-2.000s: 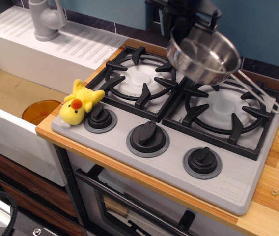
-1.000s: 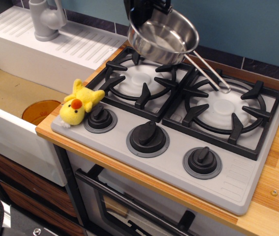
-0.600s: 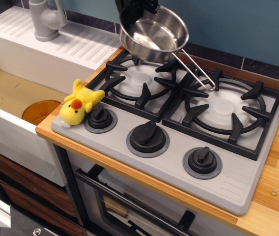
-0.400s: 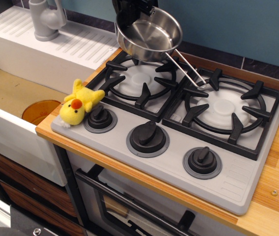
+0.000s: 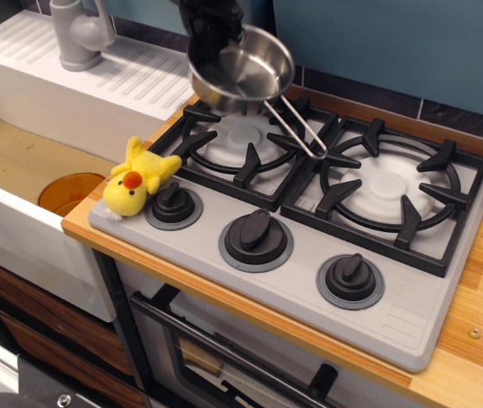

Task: Put pan on stove and put stuffedduck in pan

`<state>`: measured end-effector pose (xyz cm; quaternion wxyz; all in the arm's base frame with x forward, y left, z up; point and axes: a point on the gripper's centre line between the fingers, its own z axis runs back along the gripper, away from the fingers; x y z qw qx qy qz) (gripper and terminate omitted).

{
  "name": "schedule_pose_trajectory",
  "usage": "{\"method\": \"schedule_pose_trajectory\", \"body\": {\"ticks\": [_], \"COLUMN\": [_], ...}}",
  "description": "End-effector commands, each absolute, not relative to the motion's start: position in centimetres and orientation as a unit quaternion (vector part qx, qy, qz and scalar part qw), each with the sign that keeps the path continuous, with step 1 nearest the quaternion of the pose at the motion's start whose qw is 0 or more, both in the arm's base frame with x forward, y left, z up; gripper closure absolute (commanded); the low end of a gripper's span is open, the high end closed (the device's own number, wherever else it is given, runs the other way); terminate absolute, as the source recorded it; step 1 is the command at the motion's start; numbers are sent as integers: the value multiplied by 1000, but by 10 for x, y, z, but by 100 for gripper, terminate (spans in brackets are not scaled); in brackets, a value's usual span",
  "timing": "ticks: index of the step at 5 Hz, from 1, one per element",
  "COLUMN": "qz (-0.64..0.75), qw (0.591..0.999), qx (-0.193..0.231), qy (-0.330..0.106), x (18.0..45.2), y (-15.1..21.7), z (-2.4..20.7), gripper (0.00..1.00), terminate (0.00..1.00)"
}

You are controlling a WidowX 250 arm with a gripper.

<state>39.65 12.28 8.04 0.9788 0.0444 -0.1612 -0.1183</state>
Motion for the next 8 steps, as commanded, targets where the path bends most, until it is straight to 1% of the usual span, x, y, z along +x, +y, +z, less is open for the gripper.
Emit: {"method": "schedule_pose_trajectory", "body": {"ticks": [1,2,4,8], "qz": [-98,-83,-74,-97], "qw": [977,979,981,983], "qx": [82,92,95,120], "qy": [-171,-159,-149,-102], "x": [391,383,381,374], "y": [130,120,109,97], "z": [103,110,124,192], "gripper": [100,0,0,0], "terminate": [0,0,0,0]}}
